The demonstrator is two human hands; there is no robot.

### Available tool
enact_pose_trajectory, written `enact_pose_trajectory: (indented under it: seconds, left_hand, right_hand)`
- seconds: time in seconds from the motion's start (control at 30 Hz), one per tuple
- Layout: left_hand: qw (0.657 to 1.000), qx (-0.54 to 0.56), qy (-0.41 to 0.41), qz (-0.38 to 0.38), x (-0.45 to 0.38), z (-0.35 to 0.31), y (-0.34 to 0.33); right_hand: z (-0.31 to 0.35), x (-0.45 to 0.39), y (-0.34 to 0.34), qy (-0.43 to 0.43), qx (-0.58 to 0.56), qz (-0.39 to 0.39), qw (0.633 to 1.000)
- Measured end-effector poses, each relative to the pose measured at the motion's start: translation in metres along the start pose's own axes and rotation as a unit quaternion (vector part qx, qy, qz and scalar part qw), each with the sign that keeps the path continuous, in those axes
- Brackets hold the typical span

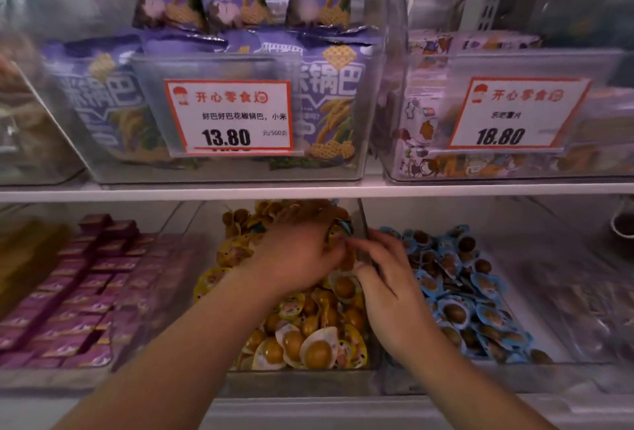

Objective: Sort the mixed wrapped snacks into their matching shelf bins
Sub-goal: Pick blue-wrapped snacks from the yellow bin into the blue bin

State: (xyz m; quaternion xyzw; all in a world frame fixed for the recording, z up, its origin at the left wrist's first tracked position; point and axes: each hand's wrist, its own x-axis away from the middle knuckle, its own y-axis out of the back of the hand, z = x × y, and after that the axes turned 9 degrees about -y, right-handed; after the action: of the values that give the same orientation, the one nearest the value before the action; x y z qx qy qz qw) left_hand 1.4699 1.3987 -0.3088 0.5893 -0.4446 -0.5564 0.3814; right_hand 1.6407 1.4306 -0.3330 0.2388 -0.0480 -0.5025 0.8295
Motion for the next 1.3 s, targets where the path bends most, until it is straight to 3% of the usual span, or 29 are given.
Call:
enact_pose_trajectory:
  seconds: [0.1, 0.33, 0.4, 0.63, 0.8, 0.87, 0.97, 1.03, 1.1, 1.23, 1.3]
  left_hand:
    - [0.990, -0.032, -0.014, 0.140, -0.040, 0.006, -0.025]
    - [0.990, -0.036, -0.052, 0.129, -0.029, 0.029, -0.026]
    - [0.991, 0.020, -0.041, 0.128, -0.007, 0.030, -0.015]
    - [0.991, 0.126, 0.002, 0.053, 0.107, 0.028, 0.009]
    - [0.953, 0.281, 0.114, -0.001, 0.126, 0.033, 0.028]
    - [0.951, 0.267, 0.150, -0.049, 0.119, 0.030, 0.028]
    - [0.962, 0.163, 0.183, -0.117, 0.106, 0.026, 0.023]
    - [0.963, 0.135, 0.189, -0.139, 0.097, 0.030, 0.019]
    - [0.972, 0.122, 0.180, -0.086, 0.090, 0.037, 0.011]
    - [0.973, 0.145, 0.177, -0.016, 0.077, 0.047, 0.004]
    - [0.972, 0.160, 0.171, 0.021, 0.073, 0.051, 0.002]
  right_hand:
    - [-0.004, -0.001, 0.002, 0.001, 0.013, 0.007, 1.000]
    - [-0.003, 0.001, 0.003, 0.013, 0.016, 0.020, 1.000]
    - [-0.003, 0.001, 0.003, 0.010, 0.017, 0.022, 1.000]
    - [-0.002, 0.000, 0.001, 0.008, 0.016, 0.019, 1.000]
    - [0.003, 0.004, 0.001, 0.009, 0.054, 0.010, 0.998]
    - [0.010, 0.008, 0.005, 0.053, 0.164, -0.019, 0.985]
    - [0.031, 0.006, 0.008, 0.191, 0.312, -0.058, 0.929]
    - [0.046, -0.003, 0.003, 0.209, 0.343, -0.004, 0.916]
    - [0.053, -0.014, -0.013, 0.193, 0.376, 0.073, 0.903]
    - [0.041, -0.033, -0.046, 0.077, 0.435, 0.192, 0.876]
    - [0.035, -0.038, -0.051, 0.037, 0.448, 0.210, 0.868]
